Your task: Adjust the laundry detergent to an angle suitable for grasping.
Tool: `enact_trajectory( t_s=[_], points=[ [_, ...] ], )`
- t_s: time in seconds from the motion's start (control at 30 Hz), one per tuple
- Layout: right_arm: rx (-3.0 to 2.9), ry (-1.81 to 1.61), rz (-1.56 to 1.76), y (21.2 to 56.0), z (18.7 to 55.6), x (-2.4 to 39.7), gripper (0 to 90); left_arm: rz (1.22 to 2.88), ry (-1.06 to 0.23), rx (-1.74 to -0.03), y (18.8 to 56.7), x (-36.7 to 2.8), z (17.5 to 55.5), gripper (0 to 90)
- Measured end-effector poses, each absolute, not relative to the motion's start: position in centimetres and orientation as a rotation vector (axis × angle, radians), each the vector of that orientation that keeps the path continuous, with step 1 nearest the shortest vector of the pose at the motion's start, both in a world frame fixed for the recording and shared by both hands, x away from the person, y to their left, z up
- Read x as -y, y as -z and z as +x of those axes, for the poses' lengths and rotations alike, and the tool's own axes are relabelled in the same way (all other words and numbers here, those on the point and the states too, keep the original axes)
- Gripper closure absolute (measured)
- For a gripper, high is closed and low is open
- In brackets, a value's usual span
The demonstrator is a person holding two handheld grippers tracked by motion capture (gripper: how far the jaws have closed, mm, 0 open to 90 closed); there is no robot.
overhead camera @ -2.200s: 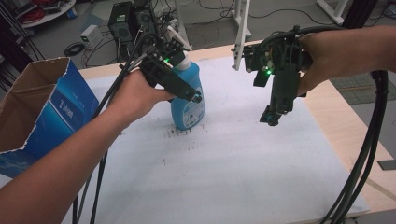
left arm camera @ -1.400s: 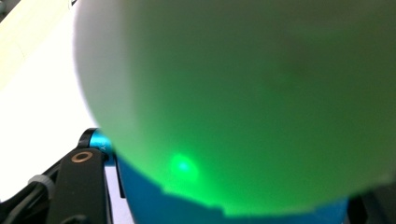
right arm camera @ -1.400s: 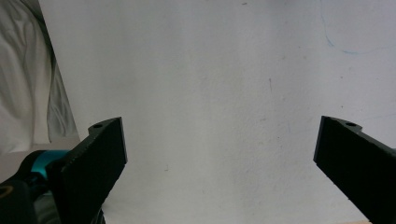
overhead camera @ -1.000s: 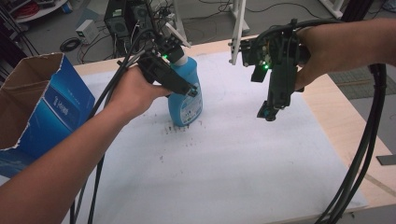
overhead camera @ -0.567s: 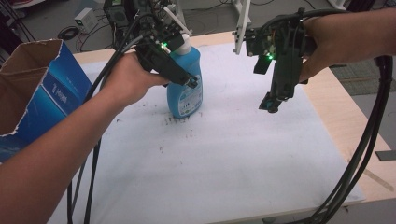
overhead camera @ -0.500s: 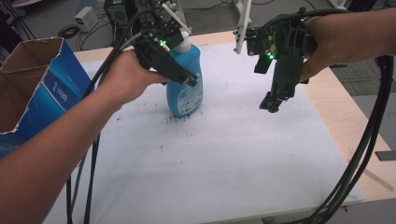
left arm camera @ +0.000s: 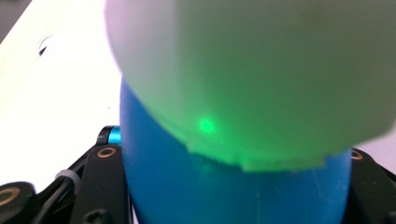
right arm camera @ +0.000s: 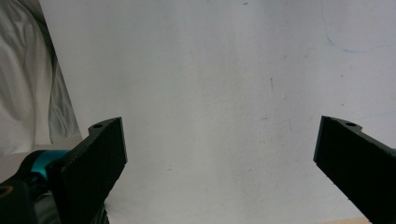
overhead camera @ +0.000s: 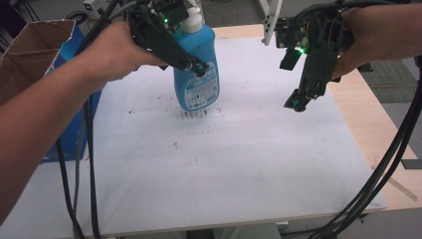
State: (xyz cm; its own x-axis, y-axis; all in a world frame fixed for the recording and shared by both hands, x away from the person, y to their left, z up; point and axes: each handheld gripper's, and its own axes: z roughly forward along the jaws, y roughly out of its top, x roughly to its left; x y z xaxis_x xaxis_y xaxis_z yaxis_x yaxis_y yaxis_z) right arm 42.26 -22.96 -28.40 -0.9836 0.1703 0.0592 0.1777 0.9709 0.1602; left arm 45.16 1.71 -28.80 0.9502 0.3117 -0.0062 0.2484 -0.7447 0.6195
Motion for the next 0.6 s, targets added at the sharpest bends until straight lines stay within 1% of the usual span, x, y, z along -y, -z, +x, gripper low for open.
enact_trajectory(
  t_s=[0.27,0.47,0.6],
  points=[
    [3.073,0.26,-0.279,28.34,42.07,22.85,1.9,2.461,-0.071,-0.234,28.19,-2.21,44.76,43.3],
    [3.079,0.258,-0.274,28.28,41.99,22.9,1.9,2.472,-0.016,-0.071,28.47,-2.13,44.43,43.3],
    [3.076,0.258,-0.278,28.35,42.0,23.02,1.9,2.499,-0.007,-0.028,28.65,-1.79,44.34,43.4]
  ],
)
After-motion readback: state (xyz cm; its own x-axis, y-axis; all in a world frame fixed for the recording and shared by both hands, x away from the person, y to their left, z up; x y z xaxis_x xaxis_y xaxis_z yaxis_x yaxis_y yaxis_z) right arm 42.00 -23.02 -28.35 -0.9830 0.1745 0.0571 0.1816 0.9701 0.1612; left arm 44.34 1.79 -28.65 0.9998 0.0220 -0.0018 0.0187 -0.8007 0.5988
